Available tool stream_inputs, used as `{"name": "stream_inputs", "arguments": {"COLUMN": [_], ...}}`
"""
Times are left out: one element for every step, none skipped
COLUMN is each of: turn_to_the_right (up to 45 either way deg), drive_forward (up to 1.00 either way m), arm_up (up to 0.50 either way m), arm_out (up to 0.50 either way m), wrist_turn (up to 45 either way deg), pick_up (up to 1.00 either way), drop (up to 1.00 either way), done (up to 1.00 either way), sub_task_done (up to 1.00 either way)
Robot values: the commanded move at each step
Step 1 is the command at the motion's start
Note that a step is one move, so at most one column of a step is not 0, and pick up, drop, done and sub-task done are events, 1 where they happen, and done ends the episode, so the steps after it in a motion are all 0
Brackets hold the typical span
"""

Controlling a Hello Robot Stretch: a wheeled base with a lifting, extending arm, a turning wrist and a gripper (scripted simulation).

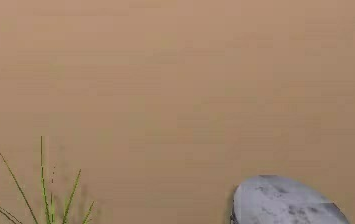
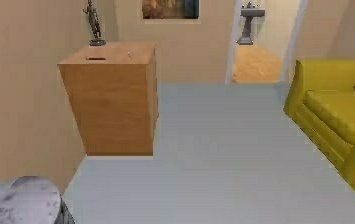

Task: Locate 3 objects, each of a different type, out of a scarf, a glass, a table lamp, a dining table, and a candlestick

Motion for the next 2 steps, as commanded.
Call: {"name": "stream_inputs", "arguments": {"turn_to_the_right": [-45.0,-45.0], "drive_forward": [0.0,0.0], "arm_up": [0.0,0.0], "arm_out": [0.0,0.0], "wrist_turn": [0.0,0.0], "pick_up": [0.0,0.0], "drop": [0.0,0.0], "done": [0.0,0.0], "sub_task_done": [0.0,0.0]}}
